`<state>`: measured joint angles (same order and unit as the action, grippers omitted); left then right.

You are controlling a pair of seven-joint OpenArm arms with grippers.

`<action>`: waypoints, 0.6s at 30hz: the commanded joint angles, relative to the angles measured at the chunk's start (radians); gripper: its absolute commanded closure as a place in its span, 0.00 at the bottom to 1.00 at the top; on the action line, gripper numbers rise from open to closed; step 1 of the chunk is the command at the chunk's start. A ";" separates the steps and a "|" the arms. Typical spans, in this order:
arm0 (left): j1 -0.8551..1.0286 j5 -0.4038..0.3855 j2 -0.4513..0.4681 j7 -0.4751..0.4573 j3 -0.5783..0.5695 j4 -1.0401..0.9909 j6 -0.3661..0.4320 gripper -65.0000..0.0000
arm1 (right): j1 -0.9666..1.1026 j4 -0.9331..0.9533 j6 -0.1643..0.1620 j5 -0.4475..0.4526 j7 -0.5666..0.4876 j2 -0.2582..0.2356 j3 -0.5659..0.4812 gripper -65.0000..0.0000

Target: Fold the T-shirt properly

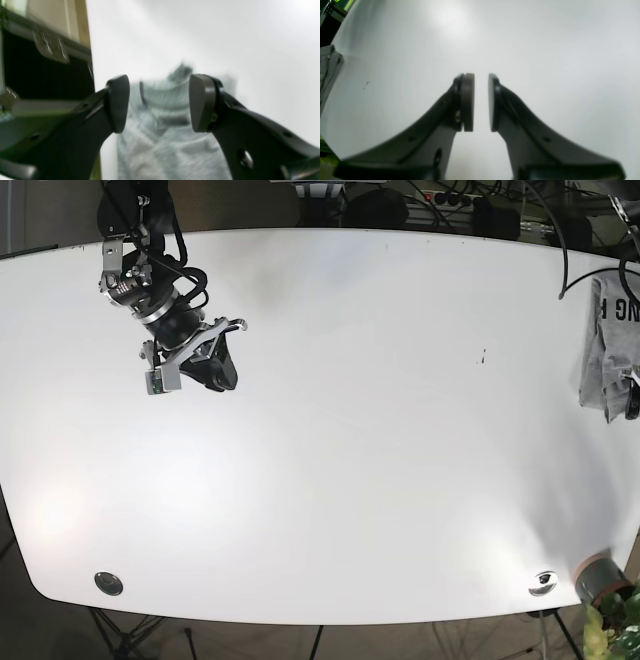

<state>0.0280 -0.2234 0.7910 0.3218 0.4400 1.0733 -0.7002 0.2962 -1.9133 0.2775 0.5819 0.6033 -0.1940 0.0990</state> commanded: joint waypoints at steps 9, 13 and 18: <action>0.149 0.072 -0.275 -0.026 0.085 0.476 0.015 0.47 | 0.034 -0.028 0.010 -0.178 -0.096 -0.038 0.025 0.87; 0.223 0.112 -0.419 -0.158 0.082 0.578 0.043 0.47 | 0.103 -0.027 0.010 -0.253 -0.222 -0.037 0.025 0.87; 0.295 0.180 -0.562 -0.309 0.046 0.637 0.090 0.47 | 0.162 -0.024 0.010 -0.287 -0.308 -0.037 0.026 0.87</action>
<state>0.3237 -0.0463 0.2298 0.0711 0.4992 1.6733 -0.6262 0.4458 -1.9186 0.2886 0.2897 0.3302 -0.2234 0.1184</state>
